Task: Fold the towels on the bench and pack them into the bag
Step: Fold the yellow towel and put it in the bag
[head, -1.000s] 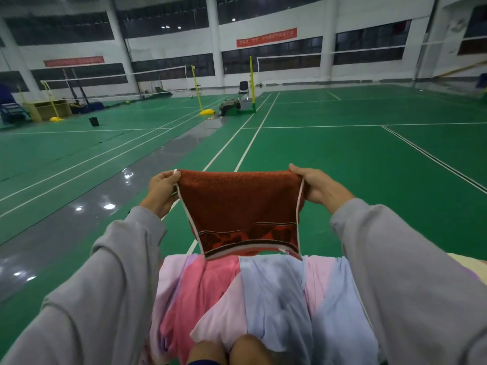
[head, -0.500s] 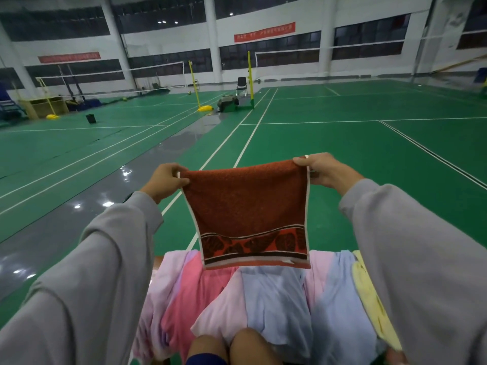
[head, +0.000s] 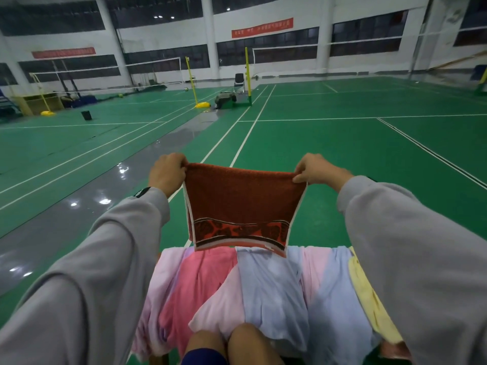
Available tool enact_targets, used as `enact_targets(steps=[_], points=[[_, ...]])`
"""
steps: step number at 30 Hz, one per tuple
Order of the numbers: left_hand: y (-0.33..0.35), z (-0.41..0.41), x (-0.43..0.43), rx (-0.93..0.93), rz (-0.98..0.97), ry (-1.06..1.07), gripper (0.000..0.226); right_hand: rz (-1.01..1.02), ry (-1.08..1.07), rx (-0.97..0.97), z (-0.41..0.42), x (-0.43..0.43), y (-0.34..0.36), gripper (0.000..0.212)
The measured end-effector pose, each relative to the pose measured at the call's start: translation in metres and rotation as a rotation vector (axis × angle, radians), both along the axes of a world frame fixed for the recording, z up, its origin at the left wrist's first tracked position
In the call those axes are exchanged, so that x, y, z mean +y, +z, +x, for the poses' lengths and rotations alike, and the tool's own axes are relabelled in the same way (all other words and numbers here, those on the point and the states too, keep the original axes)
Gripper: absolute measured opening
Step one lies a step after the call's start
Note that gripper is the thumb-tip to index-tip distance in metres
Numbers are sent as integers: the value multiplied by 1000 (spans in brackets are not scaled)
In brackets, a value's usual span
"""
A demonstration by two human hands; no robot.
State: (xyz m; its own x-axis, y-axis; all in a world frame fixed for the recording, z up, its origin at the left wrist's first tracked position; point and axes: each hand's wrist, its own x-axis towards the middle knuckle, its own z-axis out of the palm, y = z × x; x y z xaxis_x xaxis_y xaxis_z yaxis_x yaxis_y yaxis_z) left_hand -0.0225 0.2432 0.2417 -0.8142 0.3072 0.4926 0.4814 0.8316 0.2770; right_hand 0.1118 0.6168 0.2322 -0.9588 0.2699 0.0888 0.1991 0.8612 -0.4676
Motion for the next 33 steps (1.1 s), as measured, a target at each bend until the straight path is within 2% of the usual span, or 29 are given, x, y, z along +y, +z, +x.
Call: enact_targets(steps=[1,3,7,14,17,19,23,25,27,29,31,33], points=[[0,0,1,6,-21,3,12,142,-2,14,-2,0,0,7],[0,2,3,6,-39,9,14,291,-17,33,-2,-5,2,14],[0,2,2,11,-31,24,27,546,-17,66,3,-15,9,11],[-4,-2,5,18,-13,-39,29,496,34,69,3,-11,6,28],[-8,-4,8,20,-48,-24,22,487,-13,57,-1,-9,6,13],[-10,-6,8,10,-31,5,17,401,-77,80,-3,-8,7,6],[-16,-9,4,-137,148,85,12,63,-190,110,-8,1,-1,13],[-20,-11,2,-364,406,56,9,-211,-247,177,-11,3,-11,12],[-27,-11,3,-552,657,19,8,-569,-281,241,-12,1,-25,11],[-34,-11,7,-603,789,5,15,-849,-279,257,-13,-2,-40,9],[-42,-13,10,-632,893,12,14,-960,-282,245,-15,-5,-52,11],[-50,-21,10,-634,933,57,15,-974,-305,217,-19,-6,-62,14]])
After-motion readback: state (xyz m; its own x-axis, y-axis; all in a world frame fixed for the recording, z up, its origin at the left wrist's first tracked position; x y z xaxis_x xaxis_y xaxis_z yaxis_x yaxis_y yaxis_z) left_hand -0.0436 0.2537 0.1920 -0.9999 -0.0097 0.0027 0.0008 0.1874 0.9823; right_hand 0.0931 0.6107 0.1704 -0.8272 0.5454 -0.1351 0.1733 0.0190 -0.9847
